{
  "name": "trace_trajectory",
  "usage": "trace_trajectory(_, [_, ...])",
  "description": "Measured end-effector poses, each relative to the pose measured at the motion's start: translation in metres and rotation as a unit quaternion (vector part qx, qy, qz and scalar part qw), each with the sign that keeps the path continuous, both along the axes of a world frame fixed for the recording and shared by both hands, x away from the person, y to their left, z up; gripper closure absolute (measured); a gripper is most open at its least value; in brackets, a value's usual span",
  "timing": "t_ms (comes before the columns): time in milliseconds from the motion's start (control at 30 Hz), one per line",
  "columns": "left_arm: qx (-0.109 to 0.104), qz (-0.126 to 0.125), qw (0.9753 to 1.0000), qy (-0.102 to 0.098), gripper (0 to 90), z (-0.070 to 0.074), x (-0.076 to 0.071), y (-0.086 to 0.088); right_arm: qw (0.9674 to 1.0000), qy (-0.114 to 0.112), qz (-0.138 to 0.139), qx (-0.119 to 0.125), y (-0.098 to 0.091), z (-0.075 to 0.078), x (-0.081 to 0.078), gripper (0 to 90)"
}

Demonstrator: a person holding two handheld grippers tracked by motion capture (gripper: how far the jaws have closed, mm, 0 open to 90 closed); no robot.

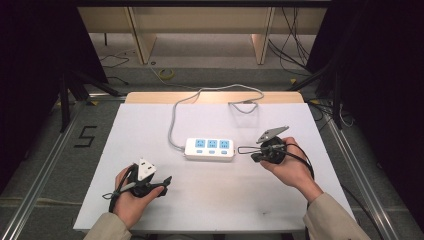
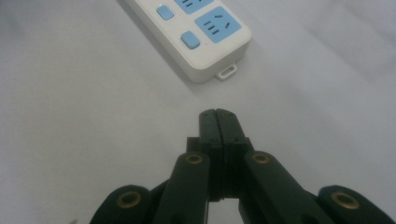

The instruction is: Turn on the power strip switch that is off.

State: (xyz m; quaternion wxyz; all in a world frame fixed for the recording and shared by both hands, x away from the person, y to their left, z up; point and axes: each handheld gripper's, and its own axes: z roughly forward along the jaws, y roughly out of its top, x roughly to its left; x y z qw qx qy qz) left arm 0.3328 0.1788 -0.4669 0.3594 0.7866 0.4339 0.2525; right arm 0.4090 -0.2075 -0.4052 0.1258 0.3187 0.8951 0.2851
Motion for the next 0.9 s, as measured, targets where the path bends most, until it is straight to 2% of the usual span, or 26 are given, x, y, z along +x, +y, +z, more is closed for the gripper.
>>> trace_trajectory(900, [0.0, 0.001, 1.0, -0.003, 26.7, 0.001, 0.0, 0.0, 0.9997, 0.01, 0.015, -0.016, 0.022, 0.005, 0.015, 90.0])
